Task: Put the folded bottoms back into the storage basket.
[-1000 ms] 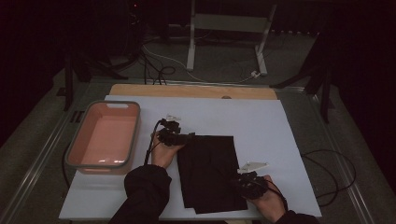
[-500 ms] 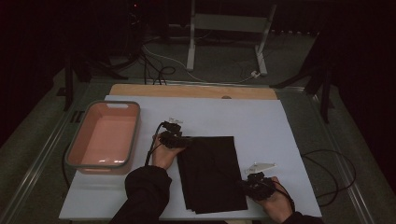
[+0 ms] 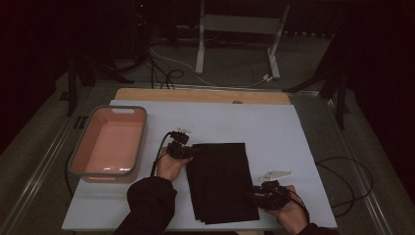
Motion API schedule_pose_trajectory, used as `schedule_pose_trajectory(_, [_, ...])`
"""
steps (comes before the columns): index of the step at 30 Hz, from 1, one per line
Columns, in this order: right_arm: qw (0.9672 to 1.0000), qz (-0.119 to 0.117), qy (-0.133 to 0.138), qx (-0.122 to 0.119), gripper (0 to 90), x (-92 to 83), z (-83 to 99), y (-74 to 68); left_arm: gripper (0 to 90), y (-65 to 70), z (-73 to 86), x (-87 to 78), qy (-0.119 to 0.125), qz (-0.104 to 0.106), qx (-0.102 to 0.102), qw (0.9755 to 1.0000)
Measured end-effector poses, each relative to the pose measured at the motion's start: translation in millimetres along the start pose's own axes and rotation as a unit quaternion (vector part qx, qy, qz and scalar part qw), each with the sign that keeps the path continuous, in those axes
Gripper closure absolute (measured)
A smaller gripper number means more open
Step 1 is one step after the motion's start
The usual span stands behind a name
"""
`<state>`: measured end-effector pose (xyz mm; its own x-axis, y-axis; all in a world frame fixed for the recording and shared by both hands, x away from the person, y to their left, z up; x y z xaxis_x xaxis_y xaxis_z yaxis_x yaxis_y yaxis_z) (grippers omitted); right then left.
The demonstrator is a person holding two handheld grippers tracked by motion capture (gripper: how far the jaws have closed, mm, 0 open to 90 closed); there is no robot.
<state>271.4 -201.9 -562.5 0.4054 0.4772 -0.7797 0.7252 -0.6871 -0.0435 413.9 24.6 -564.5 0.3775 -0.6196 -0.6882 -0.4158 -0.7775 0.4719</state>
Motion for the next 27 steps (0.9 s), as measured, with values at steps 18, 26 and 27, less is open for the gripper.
schedule_pose_trajectory(18, [0.9992,-0.025,-0.018,0.024,45.1,16.5,-6.2,-15.0,85.4,12.5,-6.7,-18.7,0.034,0.0,0.016,0.9993])
schedule_pose_trajectory(26, [0.9985,-0.048,-0.02,0.017,55.6,21.9,-12.4,-28.2,85.4,14.8,-6.9,-19.0,0.036,0.002,0.016,0.9992])
schedule_pose_trajectory(27, [0.9986,-0.048,-0.02,0.009,57.4,23.0,-13.5,-29.8,85.4,15.1,-6.9,-19.1,0.036,0.003,0.015,0.9992])
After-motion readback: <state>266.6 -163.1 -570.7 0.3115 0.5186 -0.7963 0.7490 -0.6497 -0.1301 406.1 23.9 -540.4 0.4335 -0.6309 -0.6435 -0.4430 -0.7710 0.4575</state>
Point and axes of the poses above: each handheld gripper's, and its own axes: x roughly forward along the jaws, z roughly out of its underside, y roughly to its right, the point moved 8 cm from there along x, roughly forward along the jaws, and after that the axes turned 10 degrees about -x, right-handed, at the moved point
